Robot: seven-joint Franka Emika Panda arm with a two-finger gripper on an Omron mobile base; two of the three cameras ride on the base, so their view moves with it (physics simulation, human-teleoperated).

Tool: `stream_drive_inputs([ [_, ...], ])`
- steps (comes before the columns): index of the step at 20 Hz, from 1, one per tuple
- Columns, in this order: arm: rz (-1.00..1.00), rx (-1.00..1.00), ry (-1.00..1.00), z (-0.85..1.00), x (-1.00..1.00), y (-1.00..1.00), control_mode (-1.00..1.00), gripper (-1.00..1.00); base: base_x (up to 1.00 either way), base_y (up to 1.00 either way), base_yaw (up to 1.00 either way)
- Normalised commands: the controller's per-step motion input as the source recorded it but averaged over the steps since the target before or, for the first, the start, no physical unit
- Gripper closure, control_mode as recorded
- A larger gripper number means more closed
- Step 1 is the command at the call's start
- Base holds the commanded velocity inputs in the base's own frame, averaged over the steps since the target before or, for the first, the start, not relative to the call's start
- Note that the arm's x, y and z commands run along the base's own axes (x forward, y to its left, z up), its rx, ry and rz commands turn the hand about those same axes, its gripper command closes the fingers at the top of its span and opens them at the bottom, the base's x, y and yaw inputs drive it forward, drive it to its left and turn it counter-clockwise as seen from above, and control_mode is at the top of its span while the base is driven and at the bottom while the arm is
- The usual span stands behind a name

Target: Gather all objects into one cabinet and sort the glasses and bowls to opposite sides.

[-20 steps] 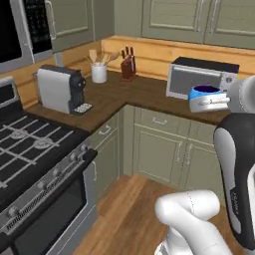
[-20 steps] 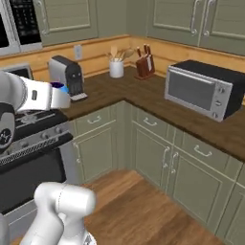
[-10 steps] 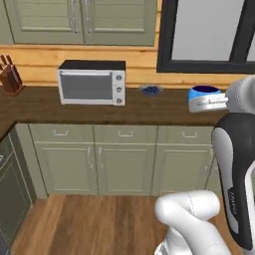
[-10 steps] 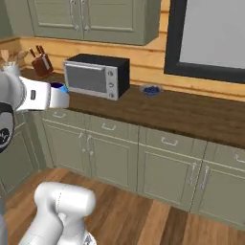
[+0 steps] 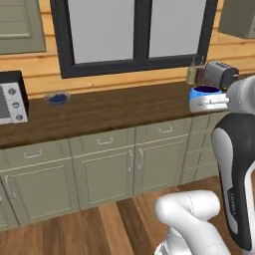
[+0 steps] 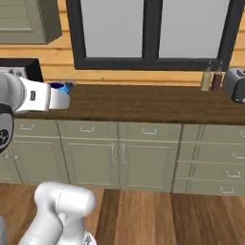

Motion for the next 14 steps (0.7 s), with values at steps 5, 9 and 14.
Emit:
stream_drive_inputs([
  [5, 0.00, 0.00, 0.00, 0.00, 0.00, 0.00, 1.00, 1.00, 0.42, -0.72, -0.23],
  [9, 0.00, 0.00, 0.00, 0.00, 0.00, 0.00, 1.00, 1.00, 0.44, -0.87, -0.07],
  [14, 0.00, 0.00, 0.00, 0.00, 0.00, 0.00, 1.00, 1.00, 0.25, -0.99, -0.13],
])
